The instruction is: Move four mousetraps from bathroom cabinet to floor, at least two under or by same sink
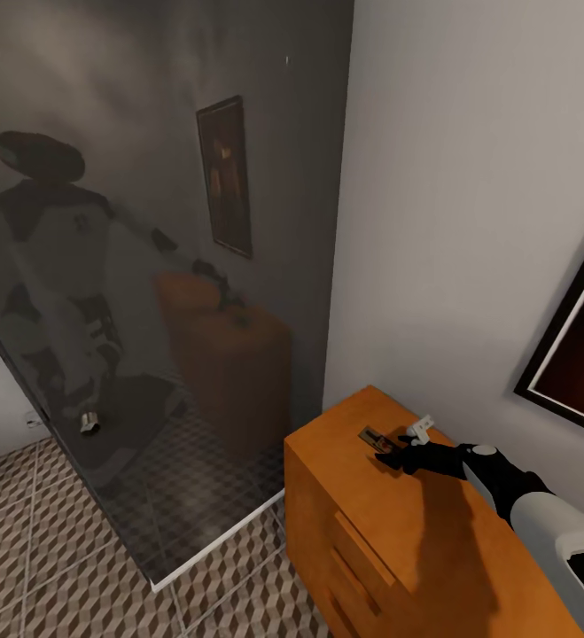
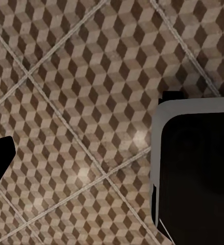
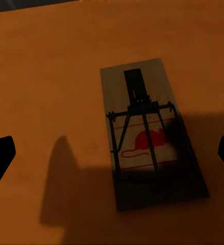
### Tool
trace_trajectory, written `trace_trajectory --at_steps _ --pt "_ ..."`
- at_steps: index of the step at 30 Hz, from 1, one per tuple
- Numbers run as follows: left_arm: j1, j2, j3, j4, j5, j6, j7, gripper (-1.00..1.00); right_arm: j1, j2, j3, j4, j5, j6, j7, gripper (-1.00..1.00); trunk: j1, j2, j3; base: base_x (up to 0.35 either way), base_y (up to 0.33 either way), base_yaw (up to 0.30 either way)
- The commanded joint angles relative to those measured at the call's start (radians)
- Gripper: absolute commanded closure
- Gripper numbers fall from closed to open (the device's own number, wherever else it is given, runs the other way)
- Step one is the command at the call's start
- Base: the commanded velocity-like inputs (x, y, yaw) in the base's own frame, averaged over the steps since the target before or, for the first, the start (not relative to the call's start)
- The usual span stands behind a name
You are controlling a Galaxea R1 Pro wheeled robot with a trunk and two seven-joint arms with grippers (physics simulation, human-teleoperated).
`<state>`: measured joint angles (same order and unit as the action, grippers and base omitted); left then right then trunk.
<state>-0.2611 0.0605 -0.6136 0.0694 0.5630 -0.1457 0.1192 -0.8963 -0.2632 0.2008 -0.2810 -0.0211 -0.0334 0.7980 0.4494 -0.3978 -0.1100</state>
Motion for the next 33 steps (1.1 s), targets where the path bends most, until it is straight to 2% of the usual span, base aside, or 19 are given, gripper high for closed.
trace_trajectory --at_steps 1,33 --pt "-0.001 -0.001 -0.006 0.003 0.003 -0.005 0.001 -1.0 -0.001 -0.001 0.005 0.0 -0.002 -0.003 0.001 -1.0 0.001 -0.002 -0.002 0.008 0.0 0.0" --pt "-0.001 -0.001 -0.006 0.003 0.003 -0.004 0.0 -1.0 -0.001 -0.001 0.006 0.0 -0.003 -0.003 0.001 -1.0 0.001 -0.002 -0.002 0.021 -0.008 0.0"
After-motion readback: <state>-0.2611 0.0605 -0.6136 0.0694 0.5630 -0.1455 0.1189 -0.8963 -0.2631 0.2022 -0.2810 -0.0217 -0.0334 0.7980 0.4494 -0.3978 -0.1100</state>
